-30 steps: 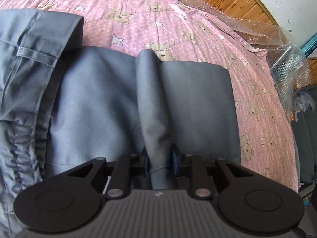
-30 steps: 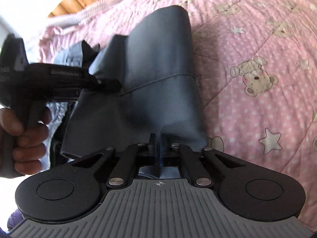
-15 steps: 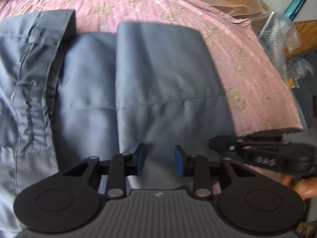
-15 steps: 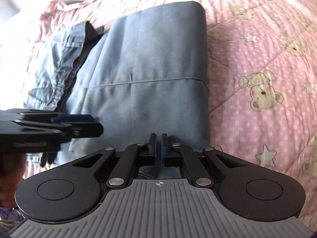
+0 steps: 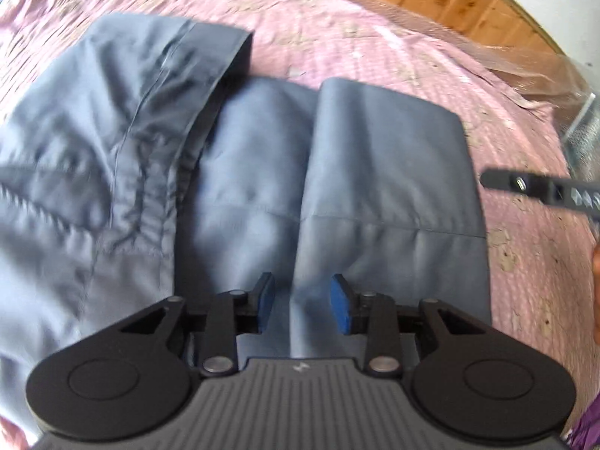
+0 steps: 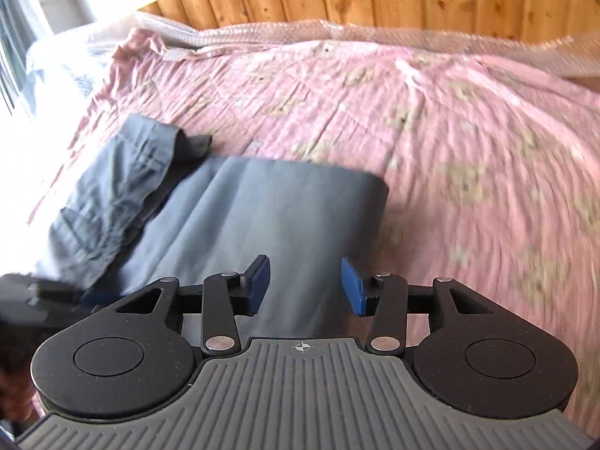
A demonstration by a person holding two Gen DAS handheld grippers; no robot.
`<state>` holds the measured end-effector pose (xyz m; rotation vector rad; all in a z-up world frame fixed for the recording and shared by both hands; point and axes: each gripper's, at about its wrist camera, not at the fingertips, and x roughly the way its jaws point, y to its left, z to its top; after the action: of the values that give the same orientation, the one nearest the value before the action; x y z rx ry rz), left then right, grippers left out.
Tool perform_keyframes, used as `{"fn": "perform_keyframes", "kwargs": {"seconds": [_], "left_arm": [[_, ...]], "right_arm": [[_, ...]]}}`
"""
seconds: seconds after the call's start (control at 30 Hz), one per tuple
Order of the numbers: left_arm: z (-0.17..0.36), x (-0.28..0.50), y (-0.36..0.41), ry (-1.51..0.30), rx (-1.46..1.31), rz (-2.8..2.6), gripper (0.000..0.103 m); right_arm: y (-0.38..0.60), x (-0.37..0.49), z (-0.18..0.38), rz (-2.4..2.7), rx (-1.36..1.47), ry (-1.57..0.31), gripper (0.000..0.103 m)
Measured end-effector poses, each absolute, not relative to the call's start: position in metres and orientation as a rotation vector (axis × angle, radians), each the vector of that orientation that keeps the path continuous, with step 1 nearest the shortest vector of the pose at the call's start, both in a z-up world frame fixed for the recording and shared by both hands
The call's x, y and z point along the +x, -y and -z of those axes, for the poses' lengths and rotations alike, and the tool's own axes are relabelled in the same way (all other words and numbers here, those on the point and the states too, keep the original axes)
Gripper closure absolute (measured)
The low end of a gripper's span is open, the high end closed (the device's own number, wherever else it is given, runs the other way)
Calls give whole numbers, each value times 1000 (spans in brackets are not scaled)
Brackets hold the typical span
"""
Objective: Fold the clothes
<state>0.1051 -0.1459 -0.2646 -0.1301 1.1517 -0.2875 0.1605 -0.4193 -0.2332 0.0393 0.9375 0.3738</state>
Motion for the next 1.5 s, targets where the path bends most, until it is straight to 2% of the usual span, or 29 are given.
{"fn": "perform_keyframes", "kwargs": {"seconds": [0.07, 0.27, 0.4, 0.53, 0.6, 0.73, 0.83, 0.97, 1.0, 1.03, 1.13, 1.2, 1.23, 1.27, 1.37, 1.43, 1.5], "left_arm": [[267, 102, 156, -1155, -136, 297, 66], [268, 97, 179, -1137, -112, 284, 63], [277, 93, 175, -1144, -190, 267, 64], [278, 89, 173, -1130, -198, 284, 65], [277, 87, 173, -1120, -191, 294, 65], [274, 69, 151, -1118, -208, 305, 66], [255, 47, 124, -1086, -249, 313, 69], [221, 11, 62, -971, -298, 202, 63], [221, 5, 41, -970, -343, 140, 63], [222, -1, 20, -970, -394, 78, 63], [233, -11, -30, -961, -536, -60, 63], [240, -14, -48, -949, -585, -108, 63], [243, -13, -55, -937, -591, -107, 63], [243, -11, -55, -928, -582, -93, 63], [247, -4, -48, -932, -530, -52, 64], [248, -3, -48, -945, -524, -41, 67], [244, -6, -55, -939, -528, -35, 66]], "right_arm": [[420, 168, 247, -408, -16, -937, 56], [452, 172, 283, -388, -36, -1051, 60], [451, 174, 250, -378, -29, -982, 63], [395, 192, 219, -522, -102, -870, 62], [367, 205, 231, -577, -168, -898, 61], [354, 224, 272, -547, -294, -983, 69], [367, 225, 261, -525, -252, -1016, 73], [357, 225, 225, -557, -94, -980, 69], [347, 226, 219, -582, -31, -982, 67], [336, 226, 215, -614, 32, -995, 60], [291, 222, 233, -711, 173, -1093, 54], [259, 215, 255, -758, 230, -1167, 54], [244, 212, 264, -773, 231, -1185, 56], [230, 207, 268, -776, 197, -1176, 71], [199, 197, 275, -734, 49, -1119, 95], [190, 195, 274, -700, -9, -1101, 95], [182, 196, 266, -727, -85, -1139, 92]]}}
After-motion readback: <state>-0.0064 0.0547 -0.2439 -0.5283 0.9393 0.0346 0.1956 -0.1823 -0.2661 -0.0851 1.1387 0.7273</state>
